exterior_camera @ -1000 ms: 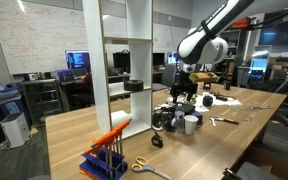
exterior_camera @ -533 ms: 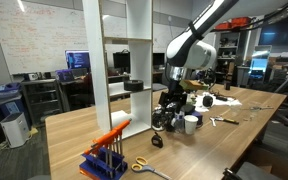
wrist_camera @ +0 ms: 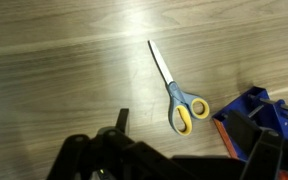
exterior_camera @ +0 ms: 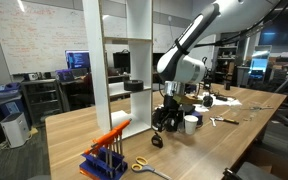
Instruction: Place the grey and yellow scissors on the topmost shelf
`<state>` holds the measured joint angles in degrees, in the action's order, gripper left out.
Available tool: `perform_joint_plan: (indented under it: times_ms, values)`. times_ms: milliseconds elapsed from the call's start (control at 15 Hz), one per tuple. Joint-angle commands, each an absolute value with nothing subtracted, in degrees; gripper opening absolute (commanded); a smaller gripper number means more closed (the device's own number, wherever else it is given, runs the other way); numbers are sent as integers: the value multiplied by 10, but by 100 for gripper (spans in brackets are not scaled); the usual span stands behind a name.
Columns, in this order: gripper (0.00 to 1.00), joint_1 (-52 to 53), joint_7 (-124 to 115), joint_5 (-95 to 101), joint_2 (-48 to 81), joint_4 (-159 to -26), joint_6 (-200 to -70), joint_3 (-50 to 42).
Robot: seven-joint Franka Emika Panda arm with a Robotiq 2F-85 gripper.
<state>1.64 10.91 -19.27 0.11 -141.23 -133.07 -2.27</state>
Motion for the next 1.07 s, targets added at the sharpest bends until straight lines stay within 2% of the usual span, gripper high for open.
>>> perform_joint_plan:
  times_ms: [0,267,1000]
  values:
    - [100,10,154,-122,30,-1398,-1330,-12]
    - [100,11,190,-26,66,-1403,-1358,-6]
    - [100,13,198,95,273,-1380,-1559,34]
